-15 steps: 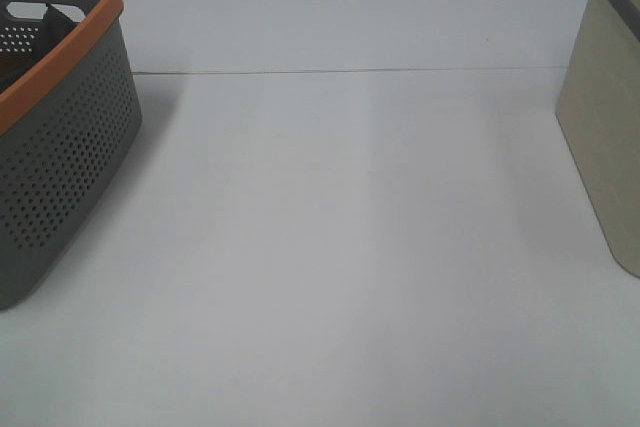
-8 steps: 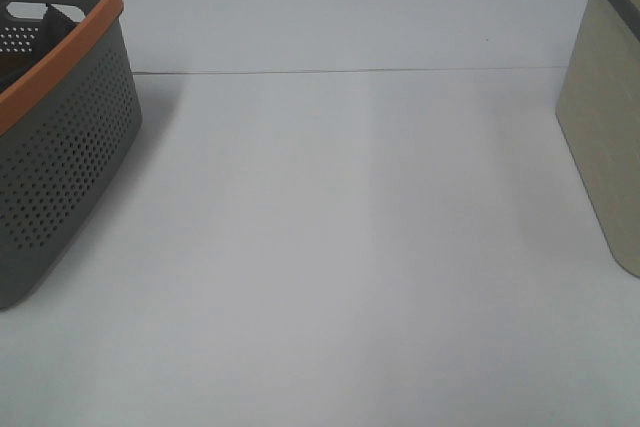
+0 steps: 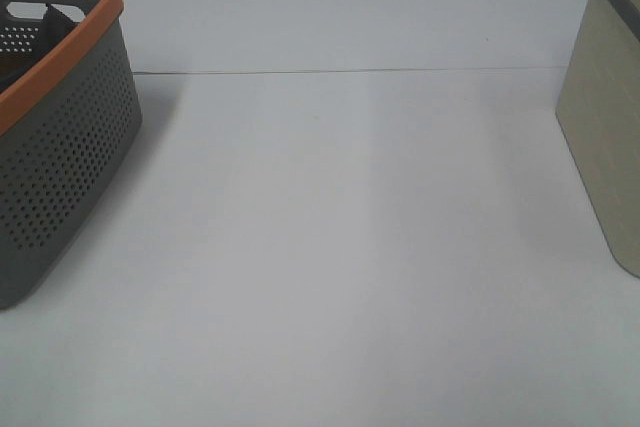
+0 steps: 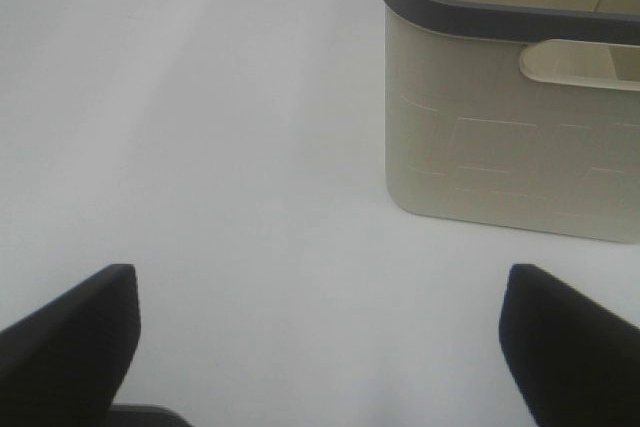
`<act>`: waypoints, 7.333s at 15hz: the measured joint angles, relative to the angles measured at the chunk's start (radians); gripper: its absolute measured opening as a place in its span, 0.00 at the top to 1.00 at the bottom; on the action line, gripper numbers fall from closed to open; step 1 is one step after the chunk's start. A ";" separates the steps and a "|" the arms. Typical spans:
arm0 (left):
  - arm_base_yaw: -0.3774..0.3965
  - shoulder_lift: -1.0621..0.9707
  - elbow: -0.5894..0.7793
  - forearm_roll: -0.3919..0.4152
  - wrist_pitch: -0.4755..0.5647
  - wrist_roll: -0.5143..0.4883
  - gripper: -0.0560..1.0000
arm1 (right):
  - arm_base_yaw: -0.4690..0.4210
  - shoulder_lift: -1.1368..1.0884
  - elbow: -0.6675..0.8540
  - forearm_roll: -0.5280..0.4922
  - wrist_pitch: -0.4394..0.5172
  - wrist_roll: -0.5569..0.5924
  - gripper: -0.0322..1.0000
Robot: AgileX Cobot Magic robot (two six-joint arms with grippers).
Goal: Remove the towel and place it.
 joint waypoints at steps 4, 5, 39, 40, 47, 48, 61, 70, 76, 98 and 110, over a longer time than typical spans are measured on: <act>0.000 0.000 0.000 0.000 0.000 0.000 0.02 | 0.000 0.000 0.000 0.000 0.000 0.000 0.12; 0.000 0.000 0.000 0.000 0.000 0.000 0.02 | 0.000 0.000 0.000 0.000 0.000 0.000 0.12; 0.001 1.754 -1.098 0.227 0.165 0.954 0.02 | 0.000 0.000 0.000 0.000 0.000 0.000 0.12; 0.001 1.811 -1.098 0.243 0.165 0.948 0.02 | 0.000 0.000 0.000 0.000 0.000 0.000 0.12; 0.001 2.005 -1.099 0.410 0.116 0.803 0.03 | 0.000 0.000 0.000 0.000 0.000 0.000 0.12; 0.001 2.012 -1.099 0.417 0.112 0.798 0.04 | 0.000 0.000 0.000 0.000 0.000 0.000 0.12; 0.001 2.056 -1.099 0.320 0.100 0.917 0.60 | 0.000 0.000 0.000 0.000 0.000 0.000 0.12; 0.001 2.056 -1.099 0.317 0.110 0.832 0.95 | 0.000 0.000 0.000 0.000 0.000 0.000 0.12; 0.001 1.982 -1.099 0.313 0.160 0.832 0.95 | 0.000 0.000 0.000 0.000 0.000 0.000 0.12; 0.001 1.365 -1.157 -0.023 0.173 0.798 0.95 | 0.000 0.000 0.000 0.000 0.000 0.000 0.12; -0.309 1.704 -1.938 -0.096 0.178 0.720 0.95 | 0.000 0.287 -0.099 0.191 -0.080 -0.169 0.12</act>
